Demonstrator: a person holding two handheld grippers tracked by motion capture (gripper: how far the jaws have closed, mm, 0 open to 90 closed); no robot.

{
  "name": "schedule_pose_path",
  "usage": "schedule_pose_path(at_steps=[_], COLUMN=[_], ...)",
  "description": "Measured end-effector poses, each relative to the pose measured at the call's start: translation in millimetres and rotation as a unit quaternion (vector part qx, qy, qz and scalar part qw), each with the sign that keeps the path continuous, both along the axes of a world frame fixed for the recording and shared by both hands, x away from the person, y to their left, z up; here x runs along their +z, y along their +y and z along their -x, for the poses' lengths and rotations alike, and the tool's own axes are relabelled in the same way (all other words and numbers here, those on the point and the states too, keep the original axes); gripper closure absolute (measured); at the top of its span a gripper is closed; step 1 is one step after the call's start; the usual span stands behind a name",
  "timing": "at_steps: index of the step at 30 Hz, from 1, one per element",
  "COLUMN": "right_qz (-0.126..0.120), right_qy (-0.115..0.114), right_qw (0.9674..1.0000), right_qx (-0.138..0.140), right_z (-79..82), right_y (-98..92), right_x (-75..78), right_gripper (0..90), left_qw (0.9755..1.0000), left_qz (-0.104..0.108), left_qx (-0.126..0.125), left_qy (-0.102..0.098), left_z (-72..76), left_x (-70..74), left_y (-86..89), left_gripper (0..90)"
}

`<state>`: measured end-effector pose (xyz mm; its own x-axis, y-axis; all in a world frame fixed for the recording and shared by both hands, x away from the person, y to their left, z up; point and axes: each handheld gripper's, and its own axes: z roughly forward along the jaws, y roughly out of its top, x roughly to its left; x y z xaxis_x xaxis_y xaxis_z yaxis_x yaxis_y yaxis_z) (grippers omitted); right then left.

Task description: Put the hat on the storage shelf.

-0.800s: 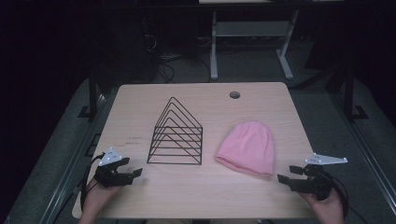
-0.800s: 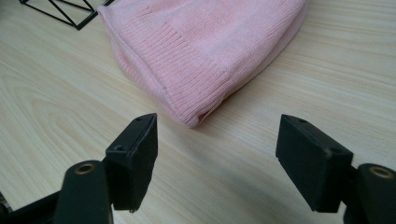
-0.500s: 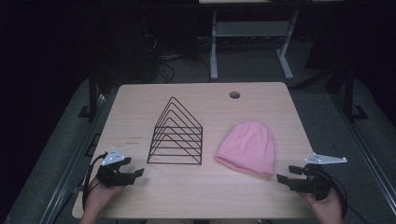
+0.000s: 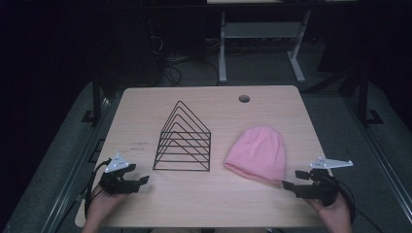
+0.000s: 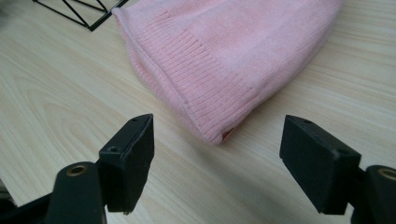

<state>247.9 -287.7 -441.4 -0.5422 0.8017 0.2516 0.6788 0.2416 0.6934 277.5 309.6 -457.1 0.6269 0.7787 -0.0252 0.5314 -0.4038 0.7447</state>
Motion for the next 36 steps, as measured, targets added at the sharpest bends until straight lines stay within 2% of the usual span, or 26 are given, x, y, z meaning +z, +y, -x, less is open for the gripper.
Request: schedule_pose_path(at_steps=[3,6,13,21,23,26,29,34,36], right_qz=[0.003,0.000,0.013,0.012,0.010,0.010,0.000,0.005,-0.004], right_qy=[-0.002,0.002,0.015,0.020,0.025,0.025,0.036,0.047,0.047], right_qw=[1.0000,1.0000,0.9996,0.9993,0.9992,0.9992,0.9988,0.9982,0.9981], right_qx=[0.002,0.007,0.023,0.030,0.029,0.031,0.033,0.037,0.040], right_z=[-3.9,-9.0,-23.8,-37.6,-40.9,-46.6,-54.2,-64.9,-71.2], right_y=[0.7,0.3,5.2,5.1,4.7,4.1,4.5,5.8,6.1], right_x=[5.5,10.4,16.0,21.6,25.3,30.5,32.5,33.6,36.3], right_gripper=[25.8,26.3,23.9,23.4,23.3,23.5,23.6,23.6,23.6], left_qw=[1.0000,1.0000,1.0000,1.0000,1.0000,1.0000,1.0000,1.0000,1.0000], left_qz=[0.006,0.002,-0.002,-0.007,0.004,0.003,0.001,0.003,0.001], left_qx=[0.003,0.002,0.002,0.000,0.005,0.003,0.003,0.006,0.006], left_qy=[-0.002,-0.001,0.000,0.000,-0.003,-0.001,-0.002,-0.001,0.000], left_z=[0.5,0.6,0.5,-0.4,-0.3,-0.4,-0.3,0.0,-0.9], left_x=[-0.5,-0.3,-0.5,0.3,-0.6,-0.7,-0.3,0.3,0.1], left_y=[-0.5,-0.4,-0.1,2.3,0.4,0.4,0.6,2.4,3.1], left_gripper=[26.3,26.3,26.3,26.3,26.3,26.3,26.3,26.3,26.3])
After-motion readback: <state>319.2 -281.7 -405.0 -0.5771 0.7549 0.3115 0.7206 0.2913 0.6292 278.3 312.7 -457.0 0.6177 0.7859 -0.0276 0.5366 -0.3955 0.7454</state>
